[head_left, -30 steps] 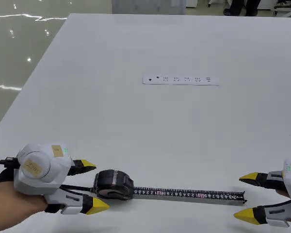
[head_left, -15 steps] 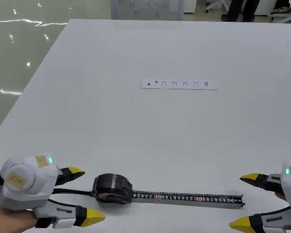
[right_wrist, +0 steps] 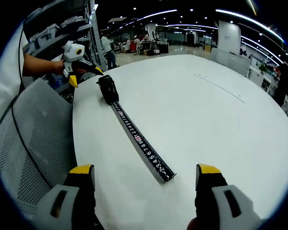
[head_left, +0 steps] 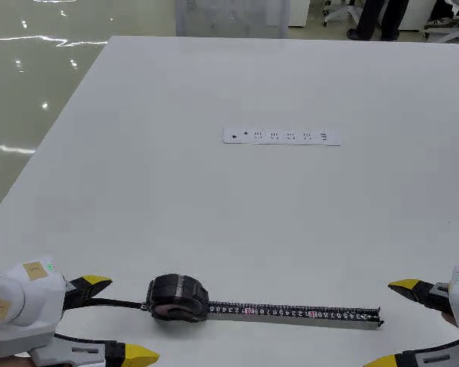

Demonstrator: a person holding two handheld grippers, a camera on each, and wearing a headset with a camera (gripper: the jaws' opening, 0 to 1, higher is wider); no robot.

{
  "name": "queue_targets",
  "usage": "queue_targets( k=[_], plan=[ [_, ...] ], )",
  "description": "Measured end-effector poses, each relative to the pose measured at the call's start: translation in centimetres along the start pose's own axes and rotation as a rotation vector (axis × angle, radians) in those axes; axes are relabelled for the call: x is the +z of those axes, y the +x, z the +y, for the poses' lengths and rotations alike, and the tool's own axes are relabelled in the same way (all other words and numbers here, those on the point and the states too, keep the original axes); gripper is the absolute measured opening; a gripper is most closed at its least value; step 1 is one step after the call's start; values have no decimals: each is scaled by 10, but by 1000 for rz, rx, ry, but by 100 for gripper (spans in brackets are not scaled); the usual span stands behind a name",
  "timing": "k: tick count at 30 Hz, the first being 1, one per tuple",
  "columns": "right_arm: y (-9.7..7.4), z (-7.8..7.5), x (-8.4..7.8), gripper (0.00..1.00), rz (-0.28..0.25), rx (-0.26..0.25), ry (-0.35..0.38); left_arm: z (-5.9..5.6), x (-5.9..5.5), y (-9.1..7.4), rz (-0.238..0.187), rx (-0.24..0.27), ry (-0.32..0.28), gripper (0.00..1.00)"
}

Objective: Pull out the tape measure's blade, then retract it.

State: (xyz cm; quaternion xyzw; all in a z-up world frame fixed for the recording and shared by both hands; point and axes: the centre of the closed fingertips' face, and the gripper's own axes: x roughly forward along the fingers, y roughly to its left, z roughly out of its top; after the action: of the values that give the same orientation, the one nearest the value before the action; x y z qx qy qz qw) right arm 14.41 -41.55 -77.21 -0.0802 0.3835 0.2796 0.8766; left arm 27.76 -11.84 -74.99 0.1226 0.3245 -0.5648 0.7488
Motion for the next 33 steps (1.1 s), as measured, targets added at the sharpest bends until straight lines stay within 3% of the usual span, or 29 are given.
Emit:
queue_targets(
  k=[10,16,26,33],
  plan=[
    [-9,4,-1,93,-8,-33,30,-3,-5,-12,-16,39,-56,93],
    [-13,9,0,95,-28,-60,43,-2,-5,-20,-42,77,-67,96],
    [-22,17,-1,96,-26,-91,38,-1,-8,-31,-46,103,-63,97],
    [-25,21,-1,98,-53,-114,56,-1,-14,-38,-52,117,-78,97]
  ],
)
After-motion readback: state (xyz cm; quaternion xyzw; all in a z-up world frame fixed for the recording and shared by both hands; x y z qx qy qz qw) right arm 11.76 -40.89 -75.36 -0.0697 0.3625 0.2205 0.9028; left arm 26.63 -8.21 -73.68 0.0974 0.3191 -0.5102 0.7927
